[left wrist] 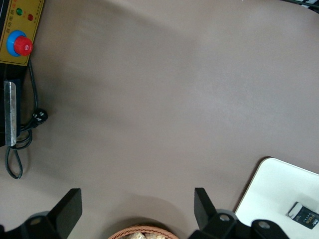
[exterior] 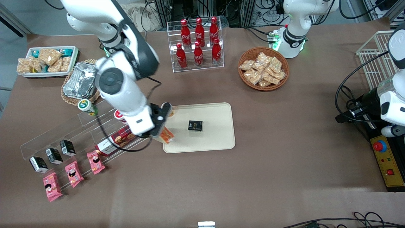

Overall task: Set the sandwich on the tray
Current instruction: 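Carry the sandwich with the right gripper over the cream tray, then lower the sandwich onto the tray beside the black box and release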

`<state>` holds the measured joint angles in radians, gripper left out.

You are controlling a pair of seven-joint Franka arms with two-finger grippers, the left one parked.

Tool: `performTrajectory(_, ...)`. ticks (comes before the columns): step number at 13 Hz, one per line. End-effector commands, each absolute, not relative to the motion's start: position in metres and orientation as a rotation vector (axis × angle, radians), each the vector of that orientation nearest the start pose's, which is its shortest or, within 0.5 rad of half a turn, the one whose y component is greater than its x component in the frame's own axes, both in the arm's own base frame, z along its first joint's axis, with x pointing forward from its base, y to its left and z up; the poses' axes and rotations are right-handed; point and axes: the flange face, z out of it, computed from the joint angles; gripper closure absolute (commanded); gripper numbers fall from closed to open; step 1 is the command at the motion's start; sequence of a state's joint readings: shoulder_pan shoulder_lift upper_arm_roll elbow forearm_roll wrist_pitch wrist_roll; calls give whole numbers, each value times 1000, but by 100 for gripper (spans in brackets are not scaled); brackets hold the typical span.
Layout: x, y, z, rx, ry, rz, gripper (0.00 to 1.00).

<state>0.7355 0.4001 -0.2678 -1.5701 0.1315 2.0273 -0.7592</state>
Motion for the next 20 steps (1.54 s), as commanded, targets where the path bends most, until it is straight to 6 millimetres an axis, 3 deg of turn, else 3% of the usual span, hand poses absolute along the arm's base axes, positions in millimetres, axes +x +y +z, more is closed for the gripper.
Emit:
performTrajectory(1, 591, 377, 385, -2545, -1861, -182, 62)
performTrajectory(7, 561, 451, 295, -2512, -1965, -250, 62)
performTrajectory(9, 550, 467, 282, -2521, -1959, -264, 61)
performTrajectory(11, 550, 469, 275, -2509, -1986, -275, 60)
performTrajectory(13, 551, 468, 274, -2509, -1985, -277, 48)
performTrajectory(14, 550, 469, 273, -2519, -1967, -278, 19)
performTrajectory(15, 551, 468, 276, -2514, -1972, -282, 4)
performTrajectory(17, 570, 447, 294, -2540, -1923, -315, 4)
performTrajectory(20, 598, 390, 357, -2596, -1701, -291, 4)
